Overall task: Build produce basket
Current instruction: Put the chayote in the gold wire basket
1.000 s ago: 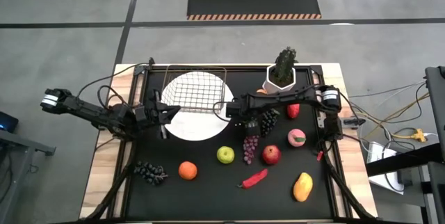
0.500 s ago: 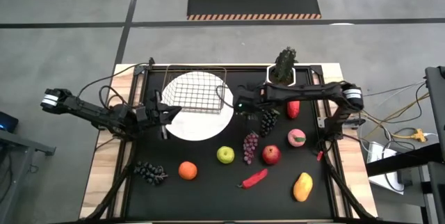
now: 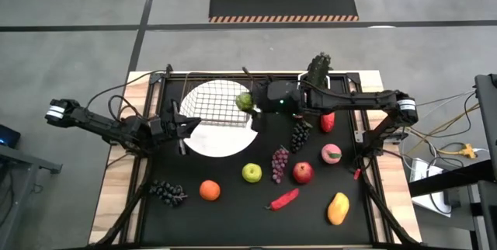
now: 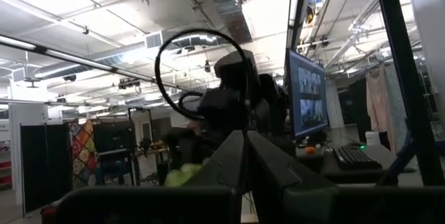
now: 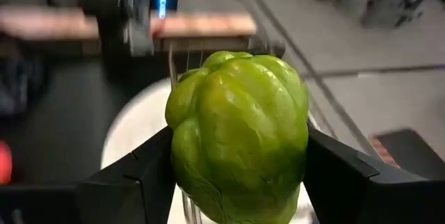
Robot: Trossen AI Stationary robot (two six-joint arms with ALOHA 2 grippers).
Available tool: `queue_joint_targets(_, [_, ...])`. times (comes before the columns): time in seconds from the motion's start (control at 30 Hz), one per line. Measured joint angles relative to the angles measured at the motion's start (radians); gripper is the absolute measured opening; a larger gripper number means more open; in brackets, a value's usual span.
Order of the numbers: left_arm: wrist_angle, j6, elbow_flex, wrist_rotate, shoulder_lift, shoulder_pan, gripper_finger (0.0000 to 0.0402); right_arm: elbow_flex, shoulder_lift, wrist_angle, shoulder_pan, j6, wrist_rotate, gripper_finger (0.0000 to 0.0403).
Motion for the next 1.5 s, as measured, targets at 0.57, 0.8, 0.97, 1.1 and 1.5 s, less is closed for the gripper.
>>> queue_joint_targets(0.57, [-0.014,-0.003,0.0,0.005,-0.029,-0.002,0.0001,0.422,0.291,-0.253,-0.062,0.034,0.05,0.0236])
queue_joint_targets(0.8, [-0.043,-0.003,0.0,0.005,-0.06,-0.003,0.0001,0.634,0.432,-0.446,-0.086,-0.006,0.049,0.0236])
queue_joint_targets(0.97, [-0.084,-0.005,0.0,0.006,-0.092,-0.003,0.0001,0.711,0.499,-0.497,-0.099,-0.018,0.048,0.0238])
queue_joint_targets(1.1, [-0.115,-0.006,0.0,0.008,-0.124,-0.008,0.0001,0.72,0.531,-0.498,-0.109,-0.027,0.047,0.0237])
queue_joint_targets(1.5, [-0.145,-0.029,0.0,0.008,-0.152,-0.008,0.0001,0.719,0.629,-0.473,-0.122,-0.024,0.042,0.0237])
